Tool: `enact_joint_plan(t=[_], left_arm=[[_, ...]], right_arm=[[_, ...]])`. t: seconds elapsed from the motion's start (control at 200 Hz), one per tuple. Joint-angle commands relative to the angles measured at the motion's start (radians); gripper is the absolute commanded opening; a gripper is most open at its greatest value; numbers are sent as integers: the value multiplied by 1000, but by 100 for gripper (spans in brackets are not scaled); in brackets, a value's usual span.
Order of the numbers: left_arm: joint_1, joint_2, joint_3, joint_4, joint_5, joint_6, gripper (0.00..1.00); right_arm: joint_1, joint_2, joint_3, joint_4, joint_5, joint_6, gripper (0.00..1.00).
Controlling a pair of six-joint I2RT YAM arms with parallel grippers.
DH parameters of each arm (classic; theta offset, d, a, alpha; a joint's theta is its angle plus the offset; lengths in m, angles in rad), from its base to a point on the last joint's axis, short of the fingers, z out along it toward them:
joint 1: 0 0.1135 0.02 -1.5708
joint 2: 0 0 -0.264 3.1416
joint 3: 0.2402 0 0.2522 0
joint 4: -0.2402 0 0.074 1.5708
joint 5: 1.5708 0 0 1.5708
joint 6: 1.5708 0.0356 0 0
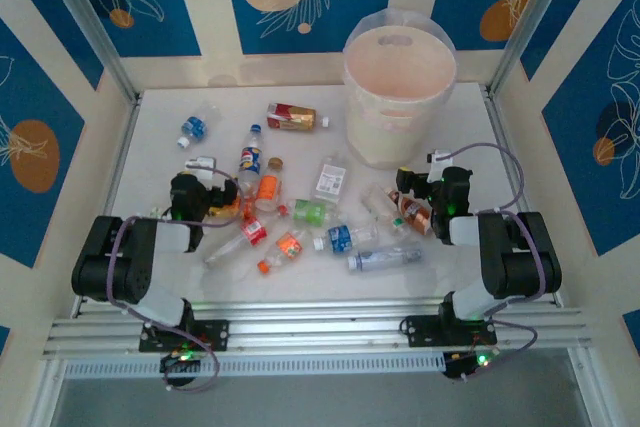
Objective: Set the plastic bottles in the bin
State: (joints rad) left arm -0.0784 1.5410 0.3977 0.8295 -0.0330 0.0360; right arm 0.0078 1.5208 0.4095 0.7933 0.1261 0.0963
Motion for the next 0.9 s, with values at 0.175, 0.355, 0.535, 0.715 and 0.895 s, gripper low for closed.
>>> enact_joint_plan(t=[0.175, 0.355, 0.535, 0.715, 0.895], left_arm=[[16, -4, 9, -7, 19, 14, 100], [16, -6, 9, -7, 19, 14, 100], [16, -5, 9, -7, 19, 14, 100], [16, -5, 9, -7, 19, 13, 100], [18, -12, 15, -23, 32, 14, 100]], right_arm=[[-3, 2, 2, 24, -16, 8, 99], [-3, 1, 2, 24, -17, 8, 99], [-3, 2, 2, 24, -16, 8, 99], [-3, 2, 2, 24, -16, 8, 99], [-5, 0, -1, 29, -19, 8, 99]])
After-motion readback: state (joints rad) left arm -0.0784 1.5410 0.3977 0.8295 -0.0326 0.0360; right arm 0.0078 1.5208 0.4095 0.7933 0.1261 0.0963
